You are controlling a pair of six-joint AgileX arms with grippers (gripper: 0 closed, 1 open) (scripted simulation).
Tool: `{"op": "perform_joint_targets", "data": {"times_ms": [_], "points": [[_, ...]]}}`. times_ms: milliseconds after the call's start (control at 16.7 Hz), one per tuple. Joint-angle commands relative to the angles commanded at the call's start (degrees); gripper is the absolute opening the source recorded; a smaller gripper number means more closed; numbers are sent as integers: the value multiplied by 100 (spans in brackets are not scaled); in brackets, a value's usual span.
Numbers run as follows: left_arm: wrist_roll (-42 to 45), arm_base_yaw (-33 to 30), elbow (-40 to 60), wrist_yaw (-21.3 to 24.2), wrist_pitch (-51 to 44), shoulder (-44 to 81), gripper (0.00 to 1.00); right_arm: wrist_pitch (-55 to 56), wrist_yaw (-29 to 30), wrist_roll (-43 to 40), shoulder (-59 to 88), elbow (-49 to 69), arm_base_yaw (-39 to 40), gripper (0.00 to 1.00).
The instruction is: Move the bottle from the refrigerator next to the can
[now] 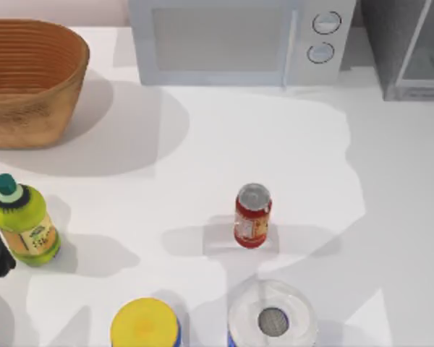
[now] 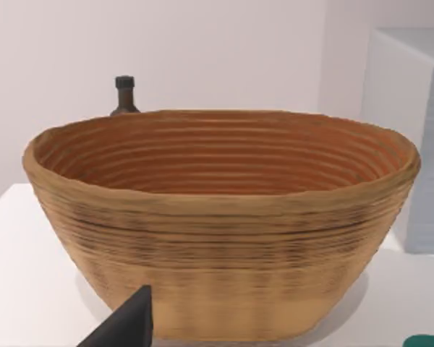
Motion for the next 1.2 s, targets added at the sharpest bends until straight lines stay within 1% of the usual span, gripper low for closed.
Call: {"op": "perform_joint_targets", "data": {"times_ms": [420,840,1200], "points": [[0,0,0,0,0,0,100,-21,-2,9,-21,-2,-18,0],[0,0,0,0,0,0,100,-857,-12,15,-678,173,-16,0],[0,0,0,0,0,0,100,-820,-23,23,-747,80,-32,0]]}}
